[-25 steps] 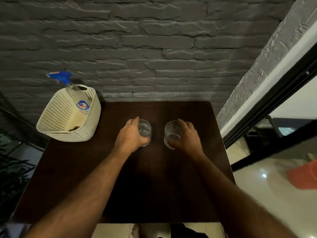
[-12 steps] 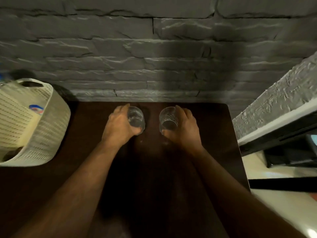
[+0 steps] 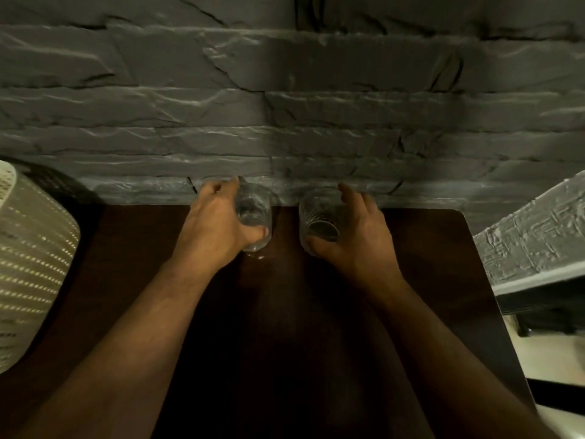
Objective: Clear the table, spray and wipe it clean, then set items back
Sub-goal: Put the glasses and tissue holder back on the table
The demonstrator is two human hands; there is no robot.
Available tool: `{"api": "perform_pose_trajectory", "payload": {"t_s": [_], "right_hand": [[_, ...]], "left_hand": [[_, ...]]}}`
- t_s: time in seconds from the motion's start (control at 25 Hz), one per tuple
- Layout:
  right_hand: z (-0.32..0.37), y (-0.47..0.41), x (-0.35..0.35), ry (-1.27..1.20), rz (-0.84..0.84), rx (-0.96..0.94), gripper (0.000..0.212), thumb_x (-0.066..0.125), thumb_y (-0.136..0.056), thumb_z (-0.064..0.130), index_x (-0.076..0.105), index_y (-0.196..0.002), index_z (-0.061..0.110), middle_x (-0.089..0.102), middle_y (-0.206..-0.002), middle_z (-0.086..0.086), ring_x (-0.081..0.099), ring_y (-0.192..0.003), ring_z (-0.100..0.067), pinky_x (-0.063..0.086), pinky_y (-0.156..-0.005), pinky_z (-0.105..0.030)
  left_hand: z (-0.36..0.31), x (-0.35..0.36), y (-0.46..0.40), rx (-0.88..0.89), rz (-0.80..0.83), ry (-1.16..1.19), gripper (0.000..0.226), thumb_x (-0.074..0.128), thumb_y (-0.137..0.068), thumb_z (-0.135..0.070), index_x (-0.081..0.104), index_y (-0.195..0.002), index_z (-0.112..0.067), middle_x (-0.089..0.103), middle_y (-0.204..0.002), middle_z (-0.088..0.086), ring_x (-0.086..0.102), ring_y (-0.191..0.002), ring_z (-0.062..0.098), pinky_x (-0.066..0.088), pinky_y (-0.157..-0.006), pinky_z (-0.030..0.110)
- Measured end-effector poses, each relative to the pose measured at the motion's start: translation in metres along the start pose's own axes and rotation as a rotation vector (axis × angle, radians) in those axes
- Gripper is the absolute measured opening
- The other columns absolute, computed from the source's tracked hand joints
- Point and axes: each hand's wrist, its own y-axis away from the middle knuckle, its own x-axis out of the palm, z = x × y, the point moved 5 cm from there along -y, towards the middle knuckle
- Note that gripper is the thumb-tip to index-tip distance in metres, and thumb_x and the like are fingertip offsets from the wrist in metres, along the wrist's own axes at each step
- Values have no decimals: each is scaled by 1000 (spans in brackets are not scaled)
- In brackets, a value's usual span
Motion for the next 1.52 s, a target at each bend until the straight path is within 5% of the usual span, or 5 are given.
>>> {"api": "perform_pose_trajectory", "payload": {"t_s": [0.4, 1.0, 1.32, 1.52], "right_hand": [[-4, -2, 2, -214, -163, 45, 96, 87, -62, 40, 33, -142, 31, 46, -142, 2, 46, -129, -16, 48, -101, -43], [-7, -5, 4, -218, -150, 39, 97, 87, -61, 40, 36, -143, 27, 50, -139, 2, 46, -128, -18, 45, -102, -38], [-7, -2, 3, -214, -95, 58, 113, 89, -59, 42, 23, -150, 30, 36, -152, -3, 33, -140, -21, 37, -111, -44], [16, 40, -17, -84, -350, -162, 88, 77, -70, 55, 41, -140, 17, 40, -144, -13, 30, -133, -21, 39, -104, -44]], "left_hand": [[19, 12, 7, -6, -110, 179, 110, 87, -63, -37, 22, -151, -25, 35, -150, -6, 36, -136, 16, 33, -107, 36], [11, 14, -1, -23, -149, 186, 110, 87, -63, -35, 23, -151, -20, 38, -148, -3, 37, -134, 16, 31, -105, 29], [9, 13, 9, -101, -125, 200, 129, 89, -59, -40, 2, -153, -28, 21, -158, -2, 23, -144, 20, 26, -114, 44], [17, 5, 52, -100, -196, 204, 122, 83, -67, -45, -1, -153, -26, 12, -161, -2, 13, -147, 17, 21, -116, 40]]}}
